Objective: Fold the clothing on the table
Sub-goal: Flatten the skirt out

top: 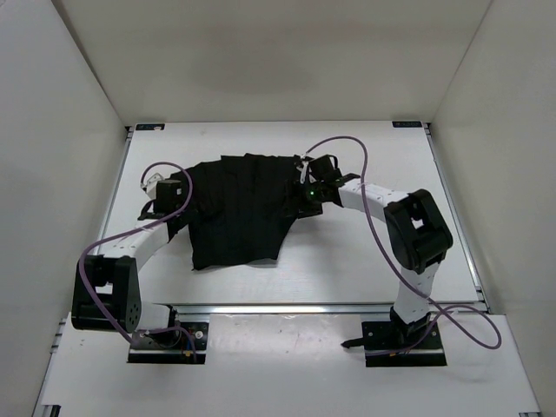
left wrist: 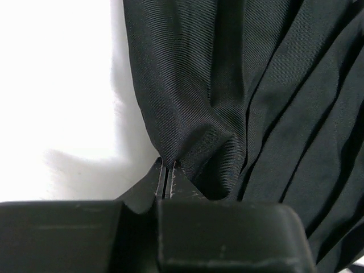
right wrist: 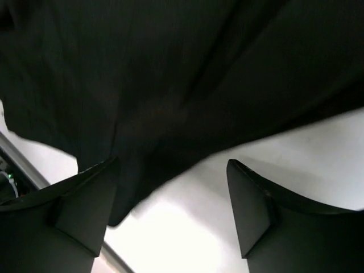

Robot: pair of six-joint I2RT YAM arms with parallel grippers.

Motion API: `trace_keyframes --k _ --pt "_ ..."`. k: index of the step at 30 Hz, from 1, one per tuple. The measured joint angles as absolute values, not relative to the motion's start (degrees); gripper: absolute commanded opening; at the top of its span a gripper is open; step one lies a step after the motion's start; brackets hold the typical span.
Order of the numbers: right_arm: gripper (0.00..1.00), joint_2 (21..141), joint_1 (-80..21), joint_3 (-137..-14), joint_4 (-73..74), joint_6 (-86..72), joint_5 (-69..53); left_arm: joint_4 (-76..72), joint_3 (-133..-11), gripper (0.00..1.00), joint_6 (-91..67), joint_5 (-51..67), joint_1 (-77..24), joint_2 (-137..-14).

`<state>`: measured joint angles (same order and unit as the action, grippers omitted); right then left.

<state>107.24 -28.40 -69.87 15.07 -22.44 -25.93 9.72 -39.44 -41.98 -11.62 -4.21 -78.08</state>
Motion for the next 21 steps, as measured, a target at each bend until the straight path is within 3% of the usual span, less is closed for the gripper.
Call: trace_keyframes --k 2,3,4,7,8,21 --pt "0.67 109.49 -28.16 -72.4 15.4 -22.17 -25.56 10.07 -39.11 0.0 -41.98 -11.38 -4.34 -77.91" --pt "0.6 110.8 -27.92 -74.0 15.99 -21.98 -25.34 10.26 -39.05 0.0 -41.95 -11.38 -4.4 -77.87" --pt "0.51 111.98 -27.62 -75.33 16.49 -21.56 -25.08 10.35 -39.03 0.0 -41.93 -11.31 -4.54 -77.87" --pt "0.09 115.92 -26.48 -79.94 18.52 -20.49 -24.08 10.39 -38.94 0.0 -41.8 -11.03 -5.08 -77.87" --pt "0.01 117.27 -26.04 -81.71 19.51 -20.12 -23.7 10.41 -38.94 0.0 -41.69 -10.83 -5.15 -77.87" --pt "0.0 124.53 -20.36 -109.25 35.9 -13.21 -16.95 10.72 -38.52 0.0 -41.32 -8.69 -6.39 -77.91"
